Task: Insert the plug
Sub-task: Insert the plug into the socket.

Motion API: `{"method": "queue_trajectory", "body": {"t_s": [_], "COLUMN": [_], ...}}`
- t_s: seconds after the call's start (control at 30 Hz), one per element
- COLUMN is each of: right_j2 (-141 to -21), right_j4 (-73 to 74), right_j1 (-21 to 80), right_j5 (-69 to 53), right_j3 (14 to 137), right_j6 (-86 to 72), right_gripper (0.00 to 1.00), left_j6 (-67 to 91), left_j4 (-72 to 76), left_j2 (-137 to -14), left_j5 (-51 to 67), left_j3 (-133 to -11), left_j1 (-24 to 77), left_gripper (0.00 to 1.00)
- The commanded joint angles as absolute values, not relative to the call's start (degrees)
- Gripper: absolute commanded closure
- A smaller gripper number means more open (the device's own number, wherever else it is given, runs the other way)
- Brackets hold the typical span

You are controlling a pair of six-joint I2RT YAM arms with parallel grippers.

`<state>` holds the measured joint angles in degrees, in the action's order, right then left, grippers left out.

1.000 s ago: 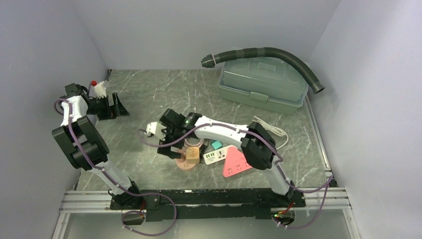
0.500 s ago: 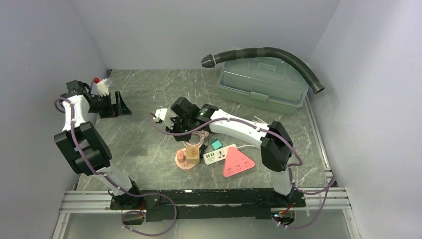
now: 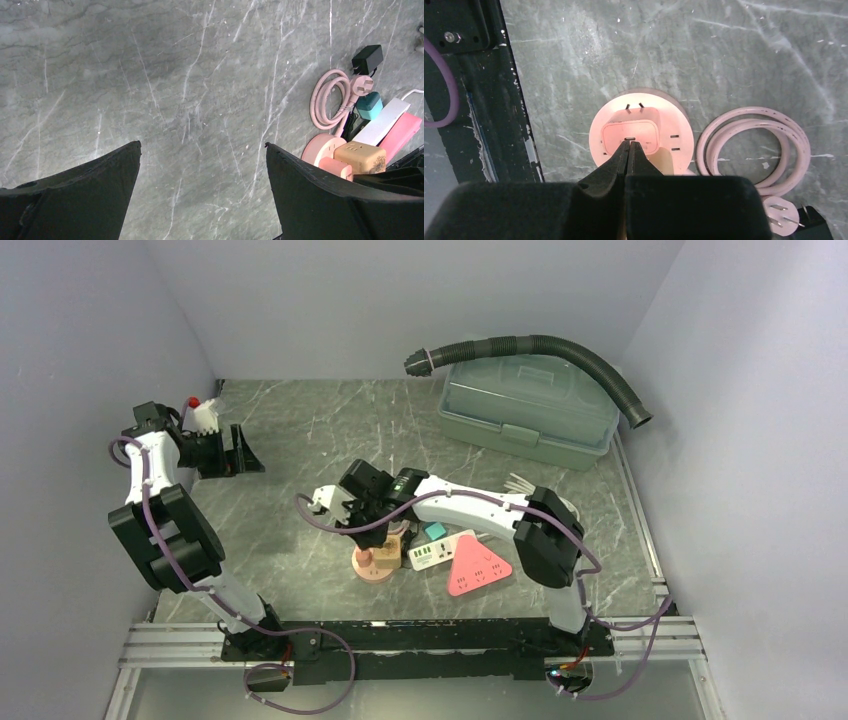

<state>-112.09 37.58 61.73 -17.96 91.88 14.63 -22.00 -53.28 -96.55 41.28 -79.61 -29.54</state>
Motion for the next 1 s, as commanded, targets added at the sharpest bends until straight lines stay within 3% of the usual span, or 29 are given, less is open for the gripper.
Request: {"method": "queue_trajectory", "body": {"t_s": [0.0,0.4,0.57,0.6,0.63,0.67,0.8,0.83,0.87,0.97], "right_j2": [-113.22,-115.58,-116.18,-116.57,-116.83,-117.28,-115.6,-114.1,-112.19,-106.42], "right_j4": [36.74,38.21,38.81,39.03,39.36,39.68,40.82,40.18,39.49,37.35], "right_j1": [61.94,62.18,61.99,61.85,61.66,61.5,60.6,60.31,60.08,59.71], "right_j5": [-19.23,-19.53,-17.49,-16.92,-16.14,-15.85,-16.42,-16.55,-16.82,-16.69], "right_j3": [90.84,88.86,95.53,98.22,101.09,103.76,108.77,107.49,105.27,96.08], "right_j6": [13.45,14.36,14.09,13.99,13.71,13.68,14.0,14.35,15.01,16.8], "right_gripper": [1.0,1.0,0.99,0.9,0.71,0.59,0.19,0.05,0.01,0.0], "left_j6": [-23.3,-23.71,-23.69,-23.77,-23.74,-23.78,-24.48,-24.64,-24.76,-24.64], "left_j4": [-53.83,-54.83,-55.51,-55.82,-56.24,-56.75,-59.31,-59.9,-60.46,-61.34], "left_j2": [-94.77,-94.61,-94.42,-94.4,-94.27,-94.18,-93.89,-93.83,-93.74,-93.08], "left_j5": [41.5,41.2,41.93,41.81,41.69,41.78,41.47,41.33,41.23,41.19], "left_j3": [-80.15,-82.68,-82.36,-82.32,-82.51,-82.76,-84.53,-84.83,-85.2,-85.92], "left_j1": [-29.53,-29.49,-29.22,-29.06,-28.95,-28.93,-28.91,-28.91,-28.92,-28.92], "left_gripper": [0.0,0.0,0.0,0.0,0.0,0.0,0.0,0.0,0.0,0.0]}}
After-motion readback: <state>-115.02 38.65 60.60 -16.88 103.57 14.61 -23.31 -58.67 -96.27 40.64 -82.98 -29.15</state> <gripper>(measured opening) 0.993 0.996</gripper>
